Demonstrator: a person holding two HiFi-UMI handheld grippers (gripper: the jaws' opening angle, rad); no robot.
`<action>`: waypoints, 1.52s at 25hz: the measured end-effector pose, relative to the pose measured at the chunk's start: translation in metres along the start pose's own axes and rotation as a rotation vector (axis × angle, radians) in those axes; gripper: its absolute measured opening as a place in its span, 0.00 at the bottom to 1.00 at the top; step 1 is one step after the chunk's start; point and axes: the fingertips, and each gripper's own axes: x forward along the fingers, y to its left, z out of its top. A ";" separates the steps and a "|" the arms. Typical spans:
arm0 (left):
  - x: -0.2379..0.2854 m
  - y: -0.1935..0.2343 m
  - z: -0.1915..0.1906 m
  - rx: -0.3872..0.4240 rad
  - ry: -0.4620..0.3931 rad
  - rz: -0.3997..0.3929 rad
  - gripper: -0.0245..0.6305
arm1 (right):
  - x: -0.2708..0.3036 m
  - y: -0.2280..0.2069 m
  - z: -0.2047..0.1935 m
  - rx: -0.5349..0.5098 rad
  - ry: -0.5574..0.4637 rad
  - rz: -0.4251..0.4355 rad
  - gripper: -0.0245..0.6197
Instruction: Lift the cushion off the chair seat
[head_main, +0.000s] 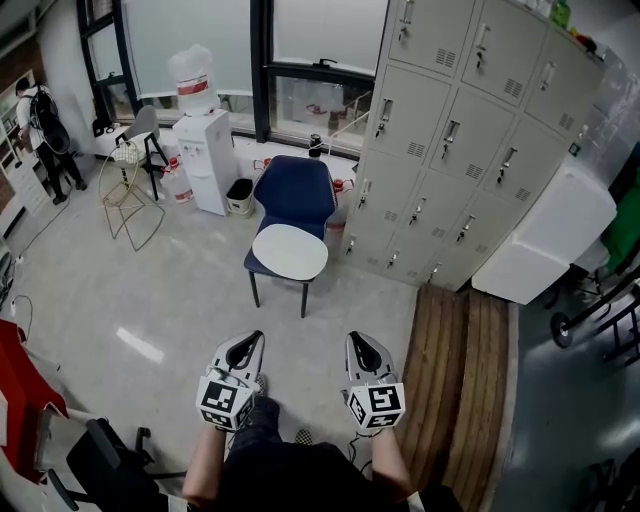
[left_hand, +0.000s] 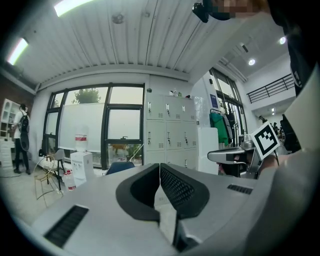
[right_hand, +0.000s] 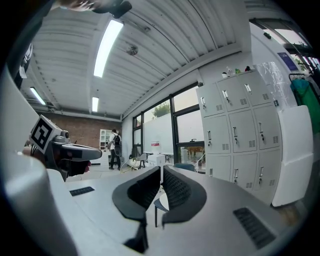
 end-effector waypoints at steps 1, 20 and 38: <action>0.005 0.005 -0.001 -0.001 0.002 -0.001 0.07 | 0.007 -0.001 -0.001 0.000 0.003 -0.001 0.09; 0.159 0.192 0.026 -0.005 -0.005 -0.084 0.07 | 0.222 -0.018 0.026 0.005 0.026 -0.096 0.09; 0.250 0.334 0.015 -0.067 -0.019 -0.163 0.07 | 0.355 -0.008 0.027 -0.012 0.100 -0.200 0.09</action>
